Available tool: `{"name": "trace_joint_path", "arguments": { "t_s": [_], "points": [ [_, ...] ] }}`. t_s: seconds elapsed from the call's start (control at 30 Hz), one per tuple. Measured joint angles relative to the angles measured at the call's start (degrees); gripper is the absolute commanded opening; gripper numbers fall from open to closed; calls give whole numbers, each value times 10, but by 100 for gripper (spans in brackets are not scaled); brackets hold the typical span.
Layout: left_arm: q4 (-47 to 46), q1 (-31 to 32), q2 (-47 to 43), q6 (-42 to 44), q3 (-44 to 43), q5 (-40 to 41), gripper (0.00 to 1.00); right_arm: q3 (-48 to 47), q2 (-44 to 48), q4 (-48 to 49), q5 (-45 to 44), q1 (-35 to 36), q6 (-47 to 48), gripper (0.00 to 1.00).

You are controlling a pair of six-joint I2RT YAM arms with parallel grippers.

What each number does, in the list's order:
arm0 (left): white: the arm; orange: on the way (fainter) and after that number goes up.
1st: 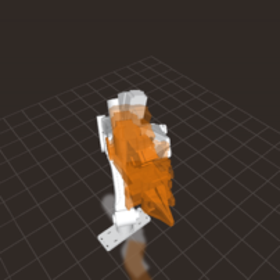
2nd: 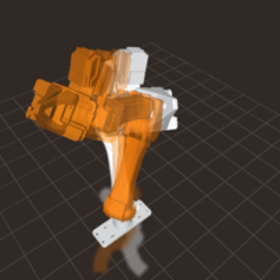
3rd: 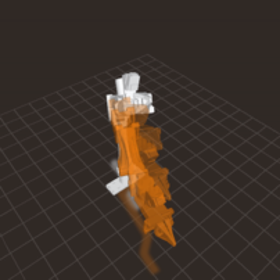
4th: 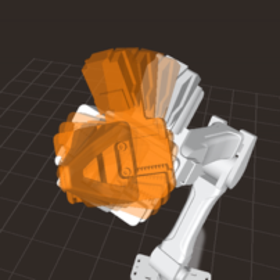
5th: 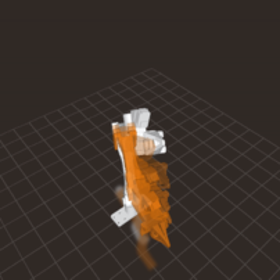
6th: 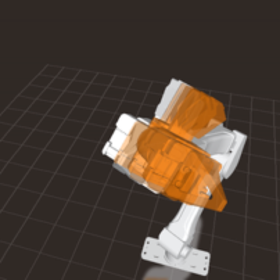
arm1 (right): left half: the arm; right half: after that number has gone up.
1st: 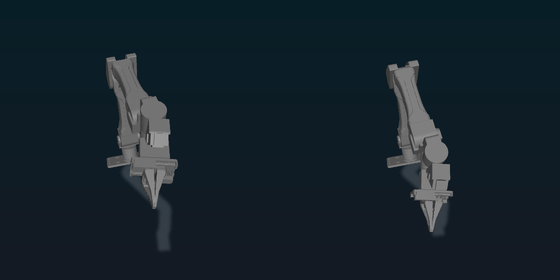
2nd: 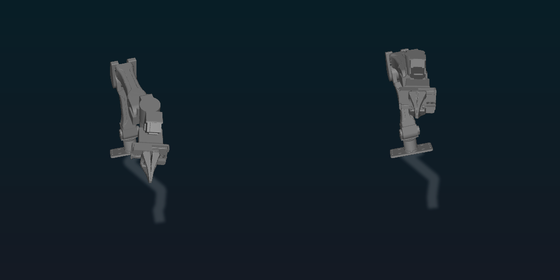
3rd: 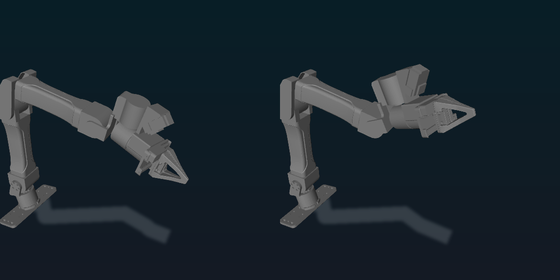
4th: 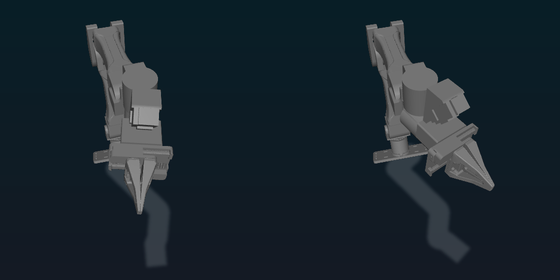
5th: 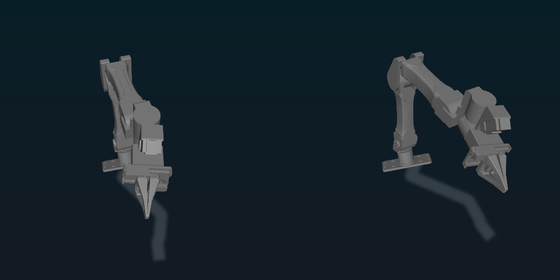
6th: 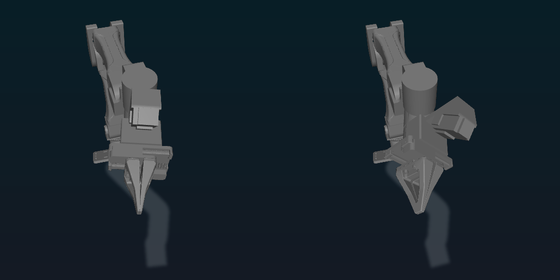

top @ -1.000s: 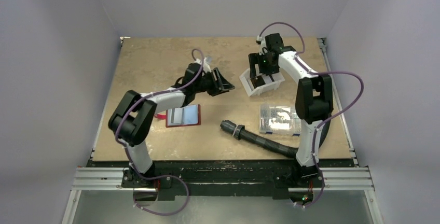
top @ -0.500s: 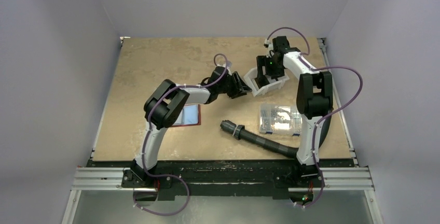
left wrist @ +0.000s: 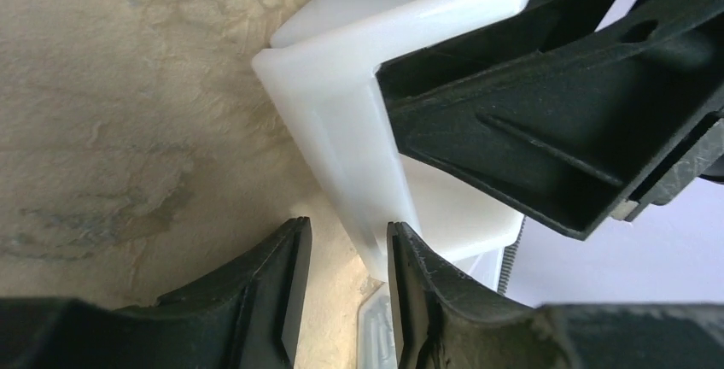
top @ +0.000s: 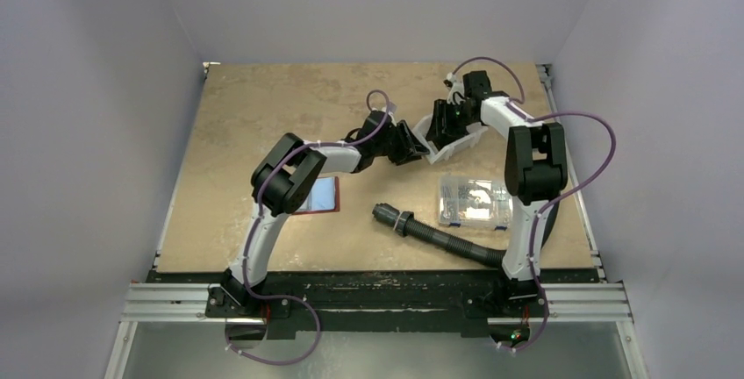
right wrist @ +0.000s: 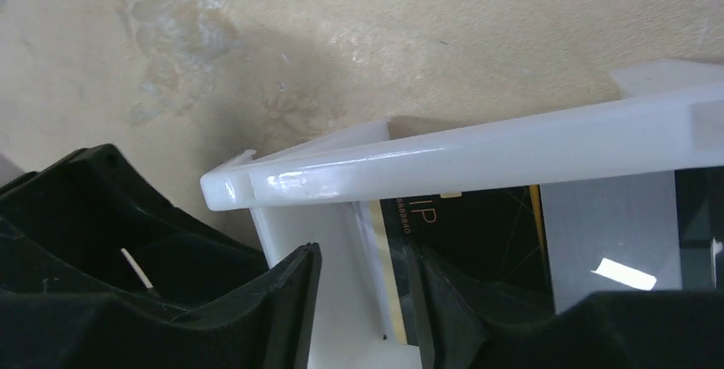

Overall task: Put the credit cards into the card holder
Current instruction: Pick up the credit card from the storage box.

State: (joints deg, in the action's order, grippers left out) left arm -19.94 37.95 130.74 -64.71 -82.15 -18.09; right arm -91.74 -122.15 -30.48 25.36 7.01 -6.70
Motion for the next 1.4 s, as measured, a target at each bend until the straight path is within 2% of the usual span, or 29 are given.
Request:
{"name": "trace_joint_path", "arguments": {
  "t_s": [0.17, 0.23, 0.37, 0.57, 0.63, 0.87, 1.0, 1.1, 1.23, 1.33, 1.4],
  "points": [
    [17, 0, 7, 4, -20, -12, 33, 32, 5, 45, 54, -11, -29, 40],
    [21, 0, 8, 6, -25, -14, 36, 40, 5, 58, 73, -16, -41, 34],
    [25, 0, 15, 8, -31, -20, 44, 55, 13, 78, 104, -27, -65, 36],
    [7, 0, 18, -2, -28, -21, 50, 55, 59, 34, 24, -23, -59, 36],
    [-17, 0, 18, -9, -17, -21, 50, 53, 72, 27, 3, -21, -56, 32],
    [-110, 0, 18, -53, 27, -15, 49, 52, 81, 24, -23, -19, -59, 31],
    [-183, 0, 38, -83, 29, -12, 41, 52, 89, 19, -34, -19, -62, 29],
    [-240, 0, 51, -94, 40, -7, 26, 43, 99, 13, -36, -21, -62, 29],
    [-270, 1, 55, -87, 54, 9, 8, 24, 101, 14, -37, -23, -63, 28],
    [-292, 3, 53, -65, 63, 26, 0, 13, 101, 5, -52, -24, -58, 30],
    [-304, 7, 43, -42, 78, 43, 0, 8, 101, -5, -73, -25, -50, 33]
  ]
}}
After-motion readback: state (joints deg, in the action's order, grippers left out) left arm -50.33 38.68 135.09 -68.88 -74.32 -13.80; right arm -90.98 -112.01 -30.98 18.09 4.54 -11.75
